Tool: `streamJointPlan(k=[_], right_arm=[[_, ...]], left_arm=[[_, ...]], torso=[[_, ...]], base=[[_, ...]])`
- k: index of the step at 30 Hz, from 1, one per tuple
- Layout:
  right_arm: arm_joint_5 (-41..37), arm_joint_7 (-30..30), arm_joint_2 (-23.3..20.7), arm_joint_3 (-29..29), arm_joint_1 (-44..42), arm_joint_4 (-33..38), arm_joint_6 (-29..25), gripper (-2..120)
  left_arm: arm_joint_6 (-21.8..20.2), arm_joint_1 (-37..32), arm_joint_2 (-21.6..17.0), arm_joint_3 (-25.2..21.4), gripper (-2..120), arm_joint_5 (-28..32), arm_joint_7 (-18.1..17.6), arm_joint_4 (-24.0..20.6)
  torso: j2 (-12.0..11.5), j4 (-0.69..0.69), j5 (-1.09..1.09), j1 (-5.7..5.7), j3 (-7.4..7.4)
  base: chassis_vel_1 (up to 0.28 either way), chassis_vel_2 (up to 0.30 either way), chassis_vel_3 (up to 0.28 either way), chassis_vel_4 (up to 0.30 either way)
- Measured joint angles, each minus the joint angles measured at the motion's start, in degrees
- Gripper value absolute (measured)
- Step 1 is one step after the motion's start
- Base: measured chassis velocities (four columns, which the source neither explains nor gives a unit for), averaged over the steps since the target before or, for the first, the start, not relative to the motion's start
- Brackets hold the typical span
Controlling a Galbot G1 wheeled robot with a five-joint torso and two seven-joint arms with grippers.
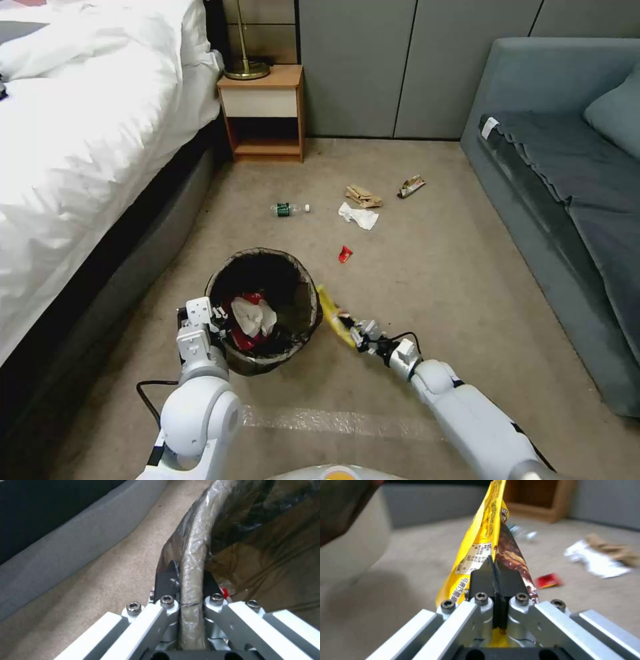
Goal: Pick up the trash bin, then pick up the garbage from the floor and place it into the trash bin.
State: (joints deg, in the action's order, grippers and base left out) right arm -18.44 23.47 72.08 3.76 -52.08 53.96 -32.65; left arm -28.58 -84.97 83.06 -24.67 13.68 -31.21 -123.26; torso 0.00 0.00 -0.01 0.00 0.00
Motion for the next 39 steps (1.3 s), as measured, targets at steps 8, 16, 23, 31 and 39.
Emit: streamJointPlan(k=[8,16,23,31,39], right_arm=[[-5.73,-1.64,-2.07,11.65,-3.73,14.19,-0.02,0],[-10.04,-3.53,-4.72,15.59,-8.94,36.94,3.73,0],[-8.52,-8.15,-7.55,6.16,-12.68,57.38,7.84,0],[-5.92,-10.38,-10.16,-7.13,-10.95,59.26,10.28,0],[-3.13,-10.79,-8.6,-14.14,-9.28,52.48,9.79,0]], left_arm=[[-0.04,-0.67,-0.35,0.08,1,-0.04,-0.03,-0.79],[0.02,-0.64,-0.22,1.77,1,-0.74,-0.01,0.88],[0.26,-0.52,-0.12,3.36,1,-1.44,0.18,2.37],[0.26,-0.73,-0.15,4.31,1,-1.86,0.29,2.44],[0.26,-0.97,0.38,4.82,1,-2.53,0.34,2.43]], torso=[[0.0,0.01,0.02,0.0,0.0],[0.0,-0.01,0.02,0.0,0.0],[0.0,0.01,0.01,0.0,0.0],[0.0,0.01,0.0,0.0,0.0],[0.0,0.0,0.0,0.0,0.0]], base=[[0.0,0.0,0.0,0.0],[0.0,0.0,0.0,0.0],[0.0,0.0,0.0,0.0],[0.0,0.0,0.0,0.0],[0.0,0.0,0.0,0.0]])
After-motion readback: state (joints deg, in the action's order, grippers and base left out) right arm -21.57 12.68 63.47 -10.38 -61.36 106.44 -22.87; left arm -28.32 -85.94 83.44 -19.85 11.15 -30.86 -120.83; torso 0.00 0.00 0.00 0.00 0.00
